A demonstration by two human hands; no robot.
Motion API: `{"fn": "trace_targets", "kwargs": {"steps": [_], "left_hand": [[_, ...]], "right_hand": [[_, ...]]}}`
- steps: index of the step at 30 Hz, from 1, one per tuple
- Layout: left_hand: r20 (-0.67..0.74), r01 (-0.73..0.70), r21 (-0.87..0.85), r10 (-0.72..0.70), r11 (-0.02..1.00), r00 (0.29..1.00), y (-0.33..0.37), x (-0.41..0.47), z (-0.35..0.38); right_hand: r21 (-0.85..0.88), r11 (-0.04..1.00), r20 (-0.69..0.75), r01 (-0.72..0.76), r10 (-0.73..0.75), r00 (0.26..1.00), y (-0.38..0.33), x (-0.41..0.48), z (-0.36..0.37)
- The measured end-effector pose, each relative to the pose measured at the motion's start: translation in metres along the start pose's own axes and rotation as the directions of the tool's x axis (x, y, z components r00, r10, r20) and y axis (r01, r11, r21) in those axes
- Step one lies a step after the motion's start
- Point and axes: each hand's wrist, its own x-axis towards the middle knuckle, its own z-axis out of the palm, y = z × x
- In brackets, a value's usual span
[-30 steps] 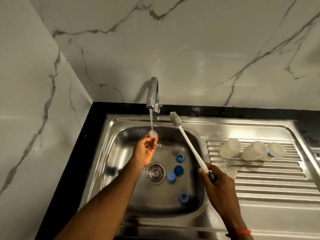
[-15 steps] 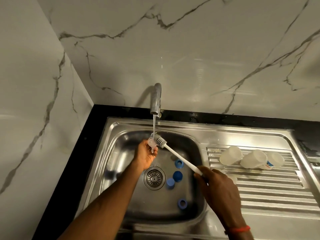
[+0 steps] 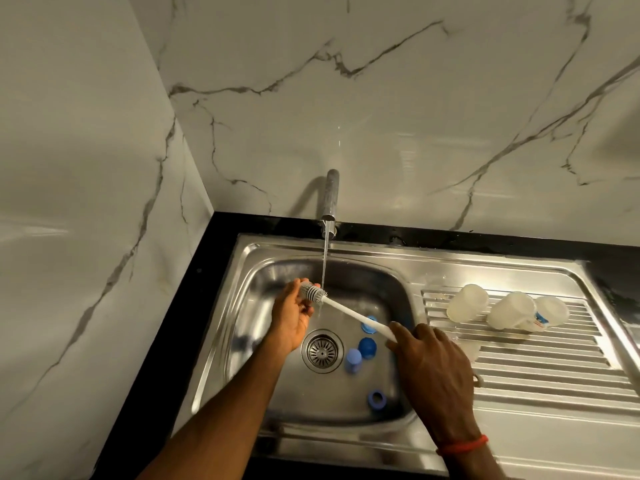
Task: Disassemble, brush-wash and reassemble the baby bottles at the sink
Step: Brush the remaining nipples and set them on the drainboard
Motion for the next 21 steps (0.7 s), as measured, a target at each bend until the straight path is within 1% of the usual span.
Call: {"fn": "trace_targets", "kwargs": {"steps": [3, 5, 6, 7, 8, 9, 10, 11, 12, 13, 14, 15, 16, 17, 18, 19, 20, 21], "left_hand": [[-0.018, -0.036, -0.122, 0.034, 0.992, 0.999, 0.0, -0.005, 0.009], [-0.011, -0.064, -0.198, 0.063, 0.978, 0.998, 0.004, -0.008, 0.015], [-0.001, -0.075, -0.214, 0.076, 0.974, 0.997, 0.007, -0.009, 0.017], [0.013, -0.082, -0.211, 0.087, 0.974, 0.996, 0.01, -0.011, 0.019], [0.031, -0.089, -0.195, 0.097, 0.977, 0.995, 0.013, -0.013, 0.022], [0.048, -0.096, -0.175, 0.106, 0.98, 0.993, 0.016, -0.015, 0.024], [0.06, -0.104, -0.154, 0.114, 0.983, 0.992, 0.018, -0.016, 0.025], [0.068, -0.112, -0.134, 0.122, 0.985, 0.99, 0.019, -0.017, 0.026], [0.072, -0.122, -0.113, 0.131, 0.986, 0.989, 0.019, -0.018, 0.025], [0.08, -0.134, -0.091, 0.141, 0.987, 0.987, 0.02, -0.019, 0.025], [0.093, -0.146, -0.072, 0.153, 0.987, 0.984, 0.021, -0.02, 0.025], [0.108, -0.16, -0.056, 0.165, 0.986, 0.98, 0.023, -0.022, 0.025], [0.117, -0.174, -0.043, 0.178, 0.984, 0.977, 0.025, -0.024, 0.026], [0.119, -0.186, -0.03, 0.189, 0.982, 0.975, 0.026, -0.024, 0.028], [0.117, -0.198, -0.015, 0.198, 0.98, 0.973, 0.029, -0.025, 0.03], [0.112, -0.206, 0.003, 0.204, 0.979, 0.972, 0.031, -0.024, 0.032], [0.104, -0.211, 0.016, 0.208, 0.977, 0.973, 0.033, -0.023, 0.034], [0.091, -0.212, 0.022, 0.209, 0.977, 0.974, 0.033, -0.021, 0.037]], "right_hand": [[-0.032, 0.999, 0.021, 0.013, -0.013, 1.0, -0.011, -0.006, 0.001], [-0.021, 1.0, 0.017, 0.009, -0.008, 1.0, -0.019, -0.008, -0.003], [-0.014, 1.0, 0.037, 0.018, -0.018, 0.999, -0.022, -0.008, -0.004], [0.001, 0.999, 0.086, 0.033, -0.033, 0.996, -0.025, -0.008, -0.003], [0.053, 0.999, 0.149, 0.014, -0.022, 0.989, -0.026, -0.008, -0.001], [0.166, 0.984, 0.246, -0.06, 0.017, 0.969, -0.028, -0.007, 0.0], [0.314, 0.932, 0.346, -0.184, 0.068, 0.936, -0.03, -0.006, -0.002], [0.473, 0.806, 0.458, -0.356, 0.12, 0.881, -0.033, -0.003, -0.004], [0.573, 0.641, 0.567, -0.511, 0.14, 0.812, -0.035, 0.001, -0.007], [0.619, 0.469, 0.656, -0.629, 0.13, 0.743, -0.036, 0.004, -0.008], [0.63, 0.325, 0.72, -0.705, 0.097, 0.688, -0.035, 0.005, -0.01], [0.632, 0.257, 0.741, -0.731, 0.074, 0.667, -0.034, 0.006, -0.012], [0.649, 0.295, 0.713, -0.701, 0.083, 0.696, -0.033, 0.006, -0.013], [0.664, 0.44, 0.624, -0.605, 0.121, 0.772, -0.033, 0.005, -0.013], [0.611, 0.65, 0.463, -0.451, 0.169, 0.87, -0.032, 0.003, -0.011], [0.47, 0.83, 0.245, -0.301, 0.205, 0.948, -0.031, 0.0, -0.005], [0.299, 0.935, 0.062, -0.192, 0.182, 0.981, -0.031, -0.002, -0.002], [0.13, 0.986, -0.114, -0.107, 0.122, 0.986, -0.032, -0.004, 0.001]]}}
